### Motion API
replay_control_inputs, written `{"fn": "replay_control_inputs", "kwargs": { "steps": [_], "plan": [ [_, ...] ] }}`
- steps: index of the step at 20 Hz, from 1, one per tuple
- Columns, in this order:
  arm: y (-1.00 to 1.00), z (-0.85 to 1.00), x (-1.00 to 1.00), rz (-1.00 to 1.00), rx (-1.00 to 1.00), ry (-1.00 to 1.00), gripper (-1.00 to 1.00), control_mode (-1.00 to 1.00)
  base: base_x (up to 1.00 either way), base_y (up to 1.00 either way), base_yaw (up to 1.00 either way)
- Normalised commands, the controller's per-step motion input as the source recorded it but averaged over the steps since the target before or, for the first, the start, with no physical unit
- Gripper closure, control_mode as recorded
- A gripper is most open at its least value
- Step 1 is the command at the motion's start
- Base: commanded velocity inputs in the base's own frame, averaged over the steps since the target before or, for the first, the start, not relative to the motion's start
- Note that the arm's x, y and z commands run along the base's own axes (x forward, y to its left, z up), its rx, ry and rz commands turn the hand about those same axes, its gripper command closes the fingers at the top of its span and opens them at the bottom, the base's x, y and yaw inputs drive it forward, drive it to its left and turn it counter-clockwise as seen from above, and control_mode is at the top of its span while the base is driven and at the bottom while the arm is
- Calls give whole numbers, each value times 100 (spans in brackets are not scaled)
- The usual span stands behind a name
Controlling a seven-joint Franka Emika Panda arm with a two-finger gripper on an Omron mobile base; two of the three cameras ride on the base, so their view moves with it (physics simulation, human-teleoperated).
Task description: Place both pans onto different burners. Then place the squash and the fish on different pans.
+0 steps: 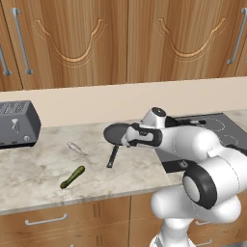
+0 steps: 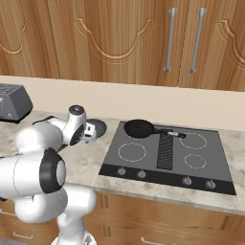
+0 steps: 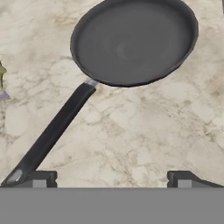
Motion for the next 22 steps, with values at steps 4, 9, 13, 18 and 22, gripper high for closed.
{"fn": "replay_control_inputs", "kwargs": {
  "steps": [4,9,13,18,22],
  "plan": [
    [31,0,1,0,2,0,-100,-100,0,0,0],
    [25,0,0,-9,0,1,-100,-100,0,0,0],
    [32,-7,0,-17,0,1,-100,-100,0,0,0],
    [17,-19,8,-13,0,6,-100,-100,0,0,0],
    [0,-12,38,0,0,6,-100,-100,0,0,0]
  ]
}}
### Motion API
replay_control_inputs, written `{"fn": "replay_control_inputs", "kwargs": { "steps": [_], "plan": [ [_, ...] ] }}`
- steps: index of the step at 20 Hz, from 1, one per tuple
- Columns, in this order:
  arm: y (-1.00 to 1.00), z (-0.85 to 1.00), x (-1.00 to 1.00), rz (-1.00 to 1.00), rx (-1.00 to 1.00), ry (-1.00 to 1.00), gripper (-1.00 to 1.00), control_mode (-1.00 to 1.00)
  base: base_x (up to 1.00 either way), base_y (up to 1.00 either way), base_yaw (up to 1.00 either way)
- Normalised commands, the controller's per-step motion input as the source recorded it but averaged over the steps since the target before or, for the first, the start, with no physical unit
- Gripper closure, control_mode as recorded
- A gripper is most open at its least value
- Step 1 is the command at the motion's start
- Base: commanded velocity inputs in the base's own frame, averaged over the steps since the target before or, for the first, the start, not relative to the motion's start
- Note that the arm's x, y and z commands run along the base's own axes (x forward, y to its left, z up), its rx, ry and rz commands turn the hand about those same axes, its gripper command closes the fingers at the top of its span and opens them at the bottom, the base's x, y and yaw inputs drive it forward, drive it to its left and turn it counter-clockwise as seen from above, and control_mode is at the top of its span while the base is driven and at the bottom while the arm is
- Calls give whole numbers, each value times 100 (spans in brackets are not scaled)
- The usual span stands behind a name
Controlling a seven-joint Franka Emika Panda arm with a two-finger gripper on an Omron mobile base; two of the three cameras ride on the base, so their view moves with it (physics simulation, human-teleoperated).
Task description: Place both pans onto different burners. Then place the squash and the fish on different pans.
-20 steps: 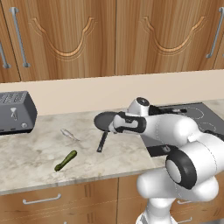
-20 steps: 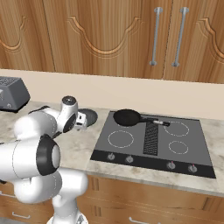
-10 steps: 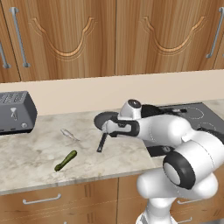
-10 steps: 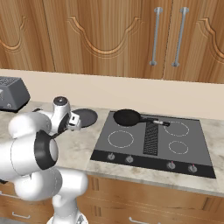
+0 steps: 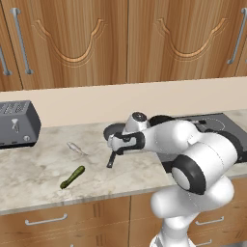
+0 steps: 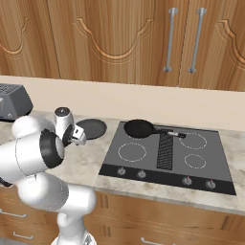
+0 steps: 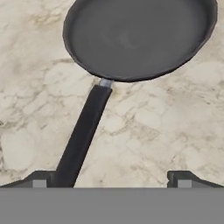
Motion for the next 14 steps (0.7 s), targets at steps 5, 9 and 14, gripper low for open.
{"fn": "replay_control_inputs", "kwargs": {
  "steps": [5,9,14],
  "plan": [
    [4,-4,28,0,0,3,-100,-100,0,0,0],
    [16,-17,18,0,0,7,-100,-100,0,0,0],
    [15,-24,17,0,-1,9,-100,-100,0,0,0]
  ]
}}
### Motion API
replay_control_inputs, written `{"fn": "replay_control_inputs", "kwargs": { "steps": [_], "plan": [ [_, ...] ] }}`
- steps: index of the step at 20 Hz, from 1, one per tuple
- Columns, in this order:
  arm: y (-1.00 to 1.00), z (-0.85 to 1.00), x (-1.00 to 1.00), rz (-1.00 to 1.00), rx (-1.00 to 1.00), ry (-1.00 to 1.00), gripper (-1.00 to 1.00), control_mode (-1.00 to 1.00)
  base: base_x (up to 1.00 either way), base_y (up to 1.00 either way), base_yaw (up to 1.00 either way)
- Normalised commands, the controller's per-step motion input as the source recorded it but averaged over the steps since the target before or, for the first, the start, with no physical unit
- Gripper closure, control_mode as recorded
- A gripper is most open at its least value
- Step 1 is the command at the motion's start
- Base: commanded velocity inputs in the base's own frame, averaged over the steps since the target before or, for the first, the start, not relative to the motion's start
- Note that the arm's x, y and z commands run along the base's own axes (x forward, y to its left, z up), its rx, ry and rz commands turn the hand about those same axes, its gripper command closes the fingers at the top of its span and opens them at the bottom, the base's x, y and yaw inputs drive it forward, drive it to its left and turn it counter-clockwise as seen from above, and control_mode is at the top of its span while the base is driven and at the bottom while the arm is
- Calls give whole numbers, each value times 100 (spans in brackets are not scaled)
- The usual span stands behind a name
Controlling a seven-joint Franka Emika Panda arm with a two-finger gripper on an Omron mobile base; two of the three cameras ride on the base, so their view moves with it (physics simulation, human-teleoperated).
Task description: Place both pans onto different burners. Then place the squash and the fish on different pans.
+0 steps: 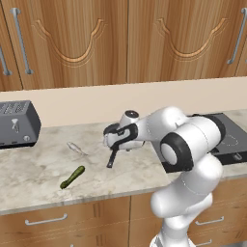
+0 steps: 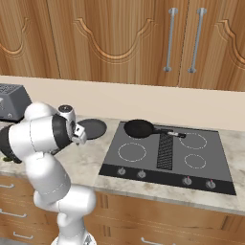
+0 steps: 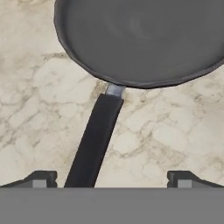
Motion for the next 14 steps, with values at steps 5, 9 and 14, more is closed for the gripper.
{"fn": "replay_control_inputs", "kwargs": {
  "steps": [5,9,14],
  "plan": [
    [6,-23,14,0,-3,8,-100,-100,0,0,0],
    [8,-17,12,0,-3,6,-100,-100,0,0,0],
    [7,-8,8,0,-3,4,-100,-100,0,0,0]
  ]
}}
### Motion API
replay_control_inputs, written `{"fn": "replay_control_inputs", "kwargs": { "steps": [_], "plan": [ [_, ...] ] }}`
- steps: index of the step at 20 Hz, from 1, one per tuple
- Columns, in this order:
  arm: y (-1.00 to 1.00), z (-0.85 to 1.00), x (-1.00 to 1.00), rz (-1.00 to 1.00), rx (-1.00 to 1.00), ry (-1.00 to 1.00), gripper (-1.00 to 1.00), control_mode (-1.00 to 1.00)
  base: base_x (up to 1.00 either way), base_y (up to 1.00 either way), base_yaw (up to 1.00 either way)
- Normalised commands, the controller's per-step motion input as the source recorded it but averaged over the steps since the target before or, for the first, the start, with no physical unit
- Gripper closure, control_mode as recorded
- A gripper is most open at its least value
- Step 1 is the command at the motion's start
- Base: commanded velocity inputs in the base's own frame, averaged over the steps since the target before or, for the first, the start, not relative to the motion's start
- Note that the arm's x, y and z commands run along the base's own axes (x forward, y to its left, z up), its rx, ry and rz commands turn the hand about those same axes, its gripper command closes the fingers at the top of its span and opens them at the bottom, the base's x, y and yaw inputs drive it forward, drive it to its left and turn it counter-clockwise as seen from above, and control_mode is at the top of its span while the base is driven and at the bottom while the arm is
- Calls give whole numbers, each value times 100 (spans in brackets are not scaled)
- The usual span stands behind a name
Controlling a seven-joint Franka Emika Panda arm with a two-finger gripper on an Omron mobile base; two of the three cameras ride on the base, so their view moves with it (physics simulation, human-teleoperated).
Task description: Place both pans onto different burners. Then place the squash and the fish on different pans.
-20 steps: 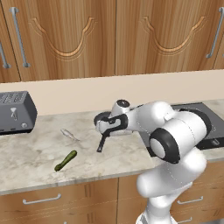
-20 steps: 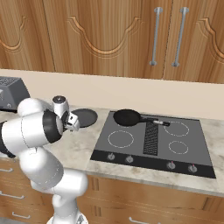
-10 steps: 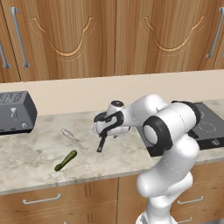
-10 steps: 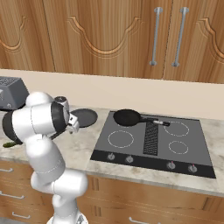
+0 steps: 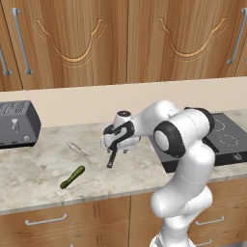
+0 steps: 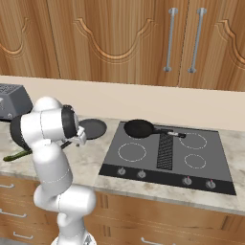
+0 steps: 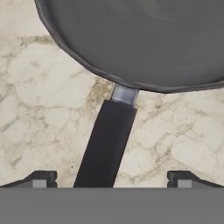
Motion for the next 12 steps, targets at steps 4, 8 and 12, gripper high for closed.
{"fn": "replay_control_inputs", "kwargs": {
  "steps": [4,8,12],
  "plan": [
    [5,-13,13,0,-5,1,-100,-100,0,0,0],
    [3,-29,14,0,-8,0,-100,-100,0,0,0],
    [8,-36,12,0,-9,0,100,-100,0,0,0]
  ]
}}
